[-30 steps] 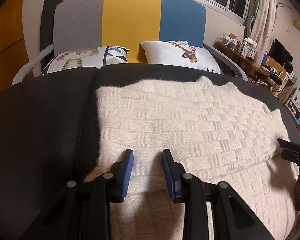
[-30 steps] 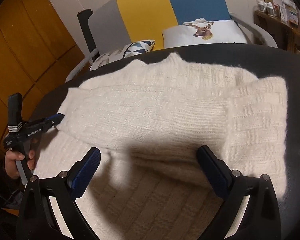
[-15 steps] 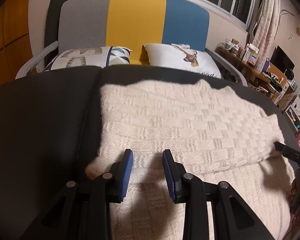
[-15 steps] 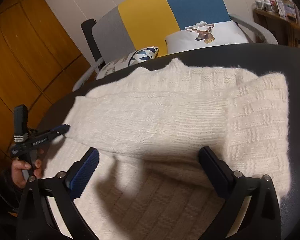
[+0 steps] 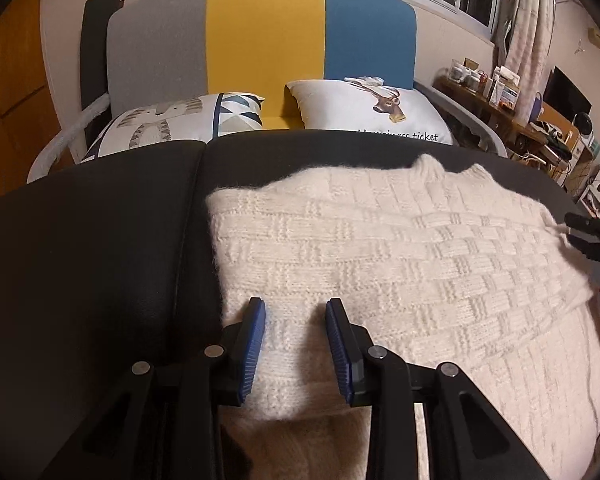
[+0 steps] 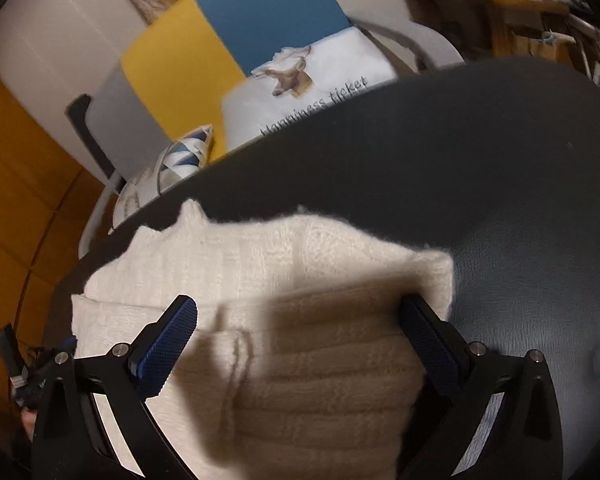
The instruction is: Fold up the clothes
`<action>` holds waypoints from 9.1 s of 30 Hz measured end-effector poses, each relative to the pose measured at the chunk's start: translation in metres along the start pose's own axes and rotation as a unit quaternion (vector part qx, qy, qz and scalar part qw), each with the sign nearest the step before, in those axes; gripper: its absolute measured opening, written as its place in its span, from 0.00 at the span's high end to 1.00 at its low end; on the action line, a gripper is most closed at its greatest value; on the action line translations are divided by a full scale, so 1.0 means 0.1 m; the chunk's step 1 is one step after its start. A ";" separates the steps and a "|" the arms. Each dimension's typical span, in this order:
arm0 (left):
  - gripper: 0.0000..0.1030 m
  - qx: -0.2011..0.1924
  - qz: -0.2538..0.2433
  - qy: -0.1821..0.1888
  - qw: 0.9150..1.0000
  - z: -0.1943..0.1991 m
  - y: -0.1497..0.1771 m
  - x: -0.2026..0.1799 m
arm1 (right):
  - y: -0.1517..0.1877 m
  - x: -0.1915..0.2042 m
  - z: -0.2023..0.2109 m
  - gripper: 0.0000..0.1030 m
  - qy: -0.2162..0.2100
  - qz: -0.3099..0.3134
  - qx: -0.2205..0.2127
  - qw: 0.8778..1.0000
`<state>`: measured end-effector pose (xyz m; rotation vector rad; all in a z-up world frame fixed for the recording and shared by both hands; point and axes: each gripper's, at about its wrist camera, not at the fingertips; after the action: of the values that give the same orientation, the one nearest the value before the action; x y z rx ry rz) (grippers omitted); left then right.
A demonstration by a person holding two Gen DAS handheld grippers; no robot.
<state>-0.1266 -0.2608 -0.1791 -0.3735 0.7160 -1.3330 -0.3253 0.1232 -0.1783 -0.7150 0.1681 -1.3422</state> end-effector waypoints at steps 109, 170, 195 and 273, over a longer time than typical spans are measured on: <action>0.69 0.007 -0.009 0.181 0.983 -0.44 -1.00 -0.23 | -0.07 1.27 -0.29 0.00 -0.057 0.107 0.006 0.993; 0.65 -0.057 0.160 0.119 0.978 0.62 0.13 0.51 | 0.56 1.31 0.28 0.05 0.090 0.182 -0.001 0.979; 0.81 -0.023 0.196 0.144 0.970 0.34 0.76 0.28 | 1.12 1.41 0.40 0.00 0.095 0.174 -0.007 0.980; 0.59 0.041 0.098 0.190 0.976 1.37 2.04 -0.10 | 2.64 -0.65 1.27 0.27 -0.276 -0.089 0.125 0.949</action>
<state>0.1157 -0.2264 -0.2035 0.0231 0.9844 -1.2532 -0.0594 0.2442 -0.2456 -0.8737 -0.5173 -1.2528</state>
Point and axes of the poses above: each gripper's, at about its wrist camera, not at the fingertips, and z roughly against the way its jaws point, x to its left, y to its underside, and after that the axes turned 13 degrees about y, right-handed
